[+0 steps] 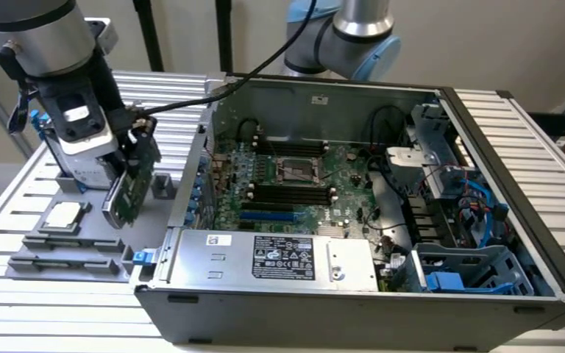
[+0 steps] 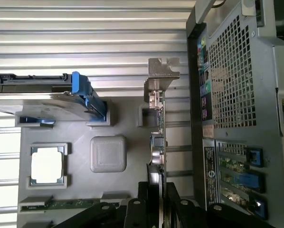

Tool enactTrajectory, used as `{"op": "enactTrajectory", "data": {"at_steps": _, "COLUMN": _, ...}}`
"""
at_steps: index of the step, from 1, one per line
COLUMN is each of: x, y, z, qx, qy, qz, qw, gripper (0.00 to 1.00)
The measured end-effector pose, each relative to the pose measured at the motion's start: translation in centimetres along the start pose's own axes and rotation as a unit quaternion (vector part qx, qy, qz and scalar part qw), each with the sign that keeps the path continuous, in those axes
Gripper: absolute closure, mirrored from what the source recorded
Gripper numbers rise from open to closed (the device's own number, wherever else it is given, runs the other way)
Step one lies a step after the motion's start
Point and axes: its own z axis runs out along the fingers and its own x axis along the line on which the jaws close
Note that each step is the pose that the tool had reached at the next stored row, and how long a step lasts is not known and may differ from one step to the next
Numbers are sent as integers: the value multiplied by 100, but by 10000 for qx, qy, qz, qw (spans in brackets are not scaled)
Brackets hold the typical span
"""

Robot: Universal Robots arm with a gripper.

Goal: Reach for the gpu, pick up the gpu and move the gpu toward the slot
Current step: 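Pick up the gpu and move the gpu toward the slot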

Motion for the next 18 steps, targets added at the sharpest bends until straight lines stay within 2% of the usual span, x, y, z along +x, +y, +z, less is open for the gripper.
{"op": "enactTrajectory", "data": {"at_steps": 12, "x": -30, "y": 4, "z": -419, "qx": -95, "qy": 5, "qz": 3, "qw": 10000, "gripper": 74}}
{"op": "enactTrajectory", "data": {"at_steps": 14, "x": -36, "y": 2, "z": -484, "qx": -118, "qy": 6, "qz": 3, "qw": 9999, "gripper": 74}}
{"op": "enactTrajectory", "data": {"at_steps": 18, "x": -56, "y": -6, "z": -597, "qx": -183, "qy": 10, "qz": -3, "qw": 9998, "gripper": 74}}
